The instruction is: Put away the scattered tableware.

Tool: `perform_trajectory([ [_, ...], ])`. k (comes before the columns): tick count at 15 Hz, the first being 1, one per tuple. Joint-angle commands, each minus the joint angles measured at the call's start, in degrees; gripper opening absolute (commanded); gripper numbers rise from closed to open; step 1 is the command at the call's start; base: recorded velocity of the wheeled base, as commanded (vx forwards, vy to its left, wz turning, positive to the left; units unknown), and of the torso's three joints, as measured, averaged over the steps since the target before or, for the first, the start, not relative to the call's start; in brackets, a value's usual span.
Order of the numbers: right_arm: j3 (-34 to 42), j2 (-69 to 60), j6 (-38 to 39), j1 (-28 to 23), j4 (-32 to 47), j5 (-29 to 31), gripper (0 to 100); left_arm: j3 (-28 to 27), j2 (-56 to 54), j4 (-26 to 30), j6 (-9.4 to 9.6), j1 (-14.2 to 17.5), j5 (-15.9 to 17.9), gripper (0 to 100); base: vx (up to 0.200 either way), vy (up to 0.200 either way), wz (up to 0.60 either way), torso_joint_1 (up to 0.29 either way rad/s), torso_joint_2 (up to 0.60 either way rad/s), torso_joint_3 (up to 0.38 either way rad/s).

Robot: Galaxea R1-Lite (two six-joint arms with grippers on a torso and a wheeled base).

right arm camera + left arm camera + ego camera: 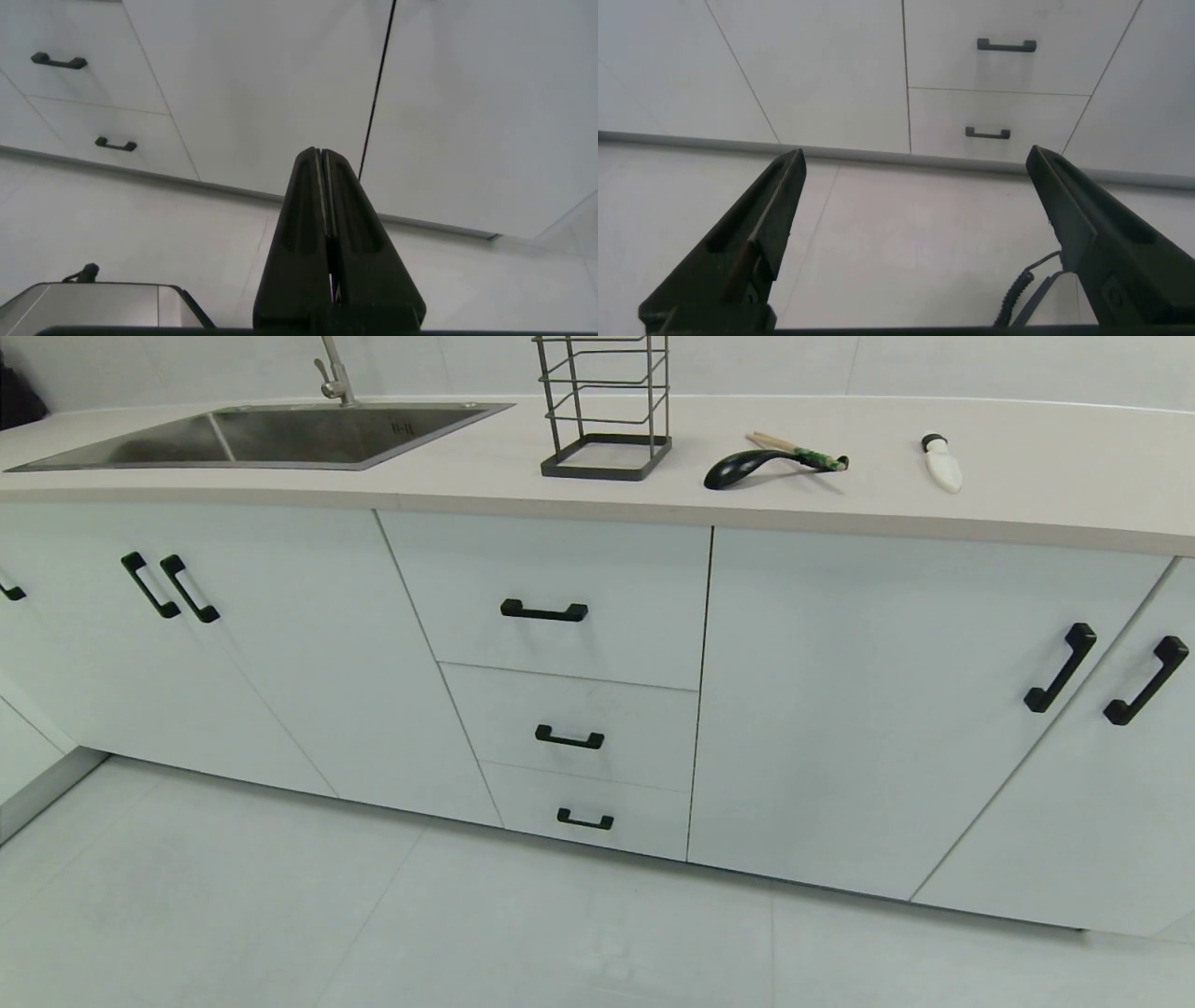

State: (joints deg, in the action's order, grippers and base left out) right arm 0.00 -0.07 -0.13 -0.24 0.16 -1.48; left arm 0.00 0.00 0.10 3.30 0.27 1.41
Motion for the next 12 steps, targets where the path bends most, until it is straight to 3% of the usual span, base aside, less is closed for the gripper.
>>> perform_trajectory([
  [1,0.00,0.07,-0.04,-0.02,0.02,-0.02,0,0.00,0.00,-0.10,-0.32,0.00,-0.01,100,0.000,0.000,0.00,0.000,0.00,0.000],
  [3,0.00,0.07,-0.04,-0.02,0.02,-0.02,0,0.00,0.00,-0.10,-0.32,0.00,-0.01,100,0.100,0.000,0.00,-0.004,0.00,0.006],
  [9,0.00,0.07,-0.04,-0.02,0.02,-0.02,0,0.00,0.00,-0.10,-0.32,0.00,0.08,100,0.200,0.200,0.00,0.002,0.00,0.006],
  [12,0.00,0.07,-0.04,-0.02,0.02,-0.02,0,0.00,0.00,-0.10,0.12,0.00,0.08,100,0.000,0.000,0.00,0.000,0.00,0.000],
])
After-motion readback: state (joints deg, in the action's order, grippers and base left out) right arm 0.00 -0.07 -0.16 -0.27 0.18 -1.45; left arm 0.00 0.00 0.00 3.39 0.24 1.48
